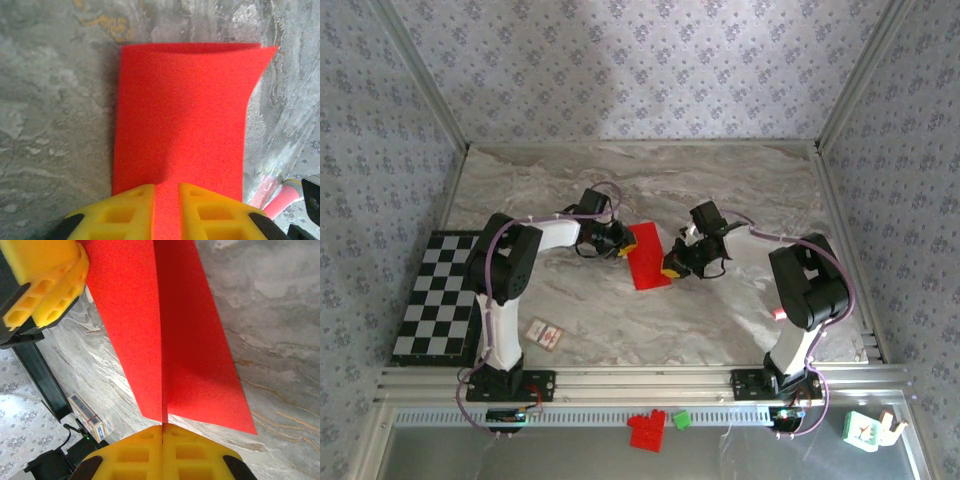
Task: Fold a paper plane with a square sheet of paper (pick it up from the middle)
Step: Fold the triangle a second time at the center of the table.
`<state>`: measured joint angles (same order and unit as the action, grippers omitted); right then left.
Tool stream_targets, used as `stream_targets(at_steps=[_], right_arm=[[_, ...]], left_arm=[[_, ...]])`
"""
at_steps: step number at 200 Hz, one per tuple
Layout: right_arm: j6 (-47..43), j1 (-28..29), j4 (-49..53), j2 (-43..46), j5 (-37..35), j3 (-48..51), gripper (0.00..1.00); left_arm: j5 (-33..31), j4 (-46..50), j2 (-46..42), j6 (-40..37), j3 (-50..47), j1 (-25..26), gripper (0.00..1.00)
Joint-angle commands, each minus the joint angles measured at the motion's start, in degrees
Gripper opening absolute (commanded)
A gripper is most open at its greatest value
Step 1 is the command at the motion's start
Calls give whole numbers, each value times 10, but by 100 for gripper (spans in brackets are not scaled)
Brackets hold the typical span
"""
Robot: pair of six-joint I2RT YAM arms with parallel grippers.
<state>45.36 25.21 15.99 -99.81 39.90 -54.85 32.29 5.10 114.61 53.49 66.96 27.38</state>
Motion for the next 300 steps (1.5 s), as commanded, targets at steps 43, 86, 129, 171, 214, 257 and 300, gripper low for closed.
stream_targets(at_steps=[43, 86, 129, 171, 214, 257, 300], right_arm=[[4, 18, -22, -46, 14, -66, 2], [14, 36, -37, -75, -3, -86, 2], [42, 45, -72, -93, -18, -86, 2], [57, 52, -92, -104, -27, -88, 2], [57, 53, -93, -115, -24, -95, 2], [46, 60, -85, -119, -18, -107, 2], [53, 60, -87, -122, -28, -107, 2]], left_arm=[[7, 48, 24, -28, 23, 1, 19], [1, 57, 23, -33, 22, 1, 18], [-3, 61, 23, -35, 21, 1, 17], [-6, 65, 25, -34, 20, 1, 16], [-6, 66, 26, -33, 19, 1, 16], [-7, 65, 27, -31, 19, 1, 16], [-7, 66, 27, -30, 19, 2, 16]])
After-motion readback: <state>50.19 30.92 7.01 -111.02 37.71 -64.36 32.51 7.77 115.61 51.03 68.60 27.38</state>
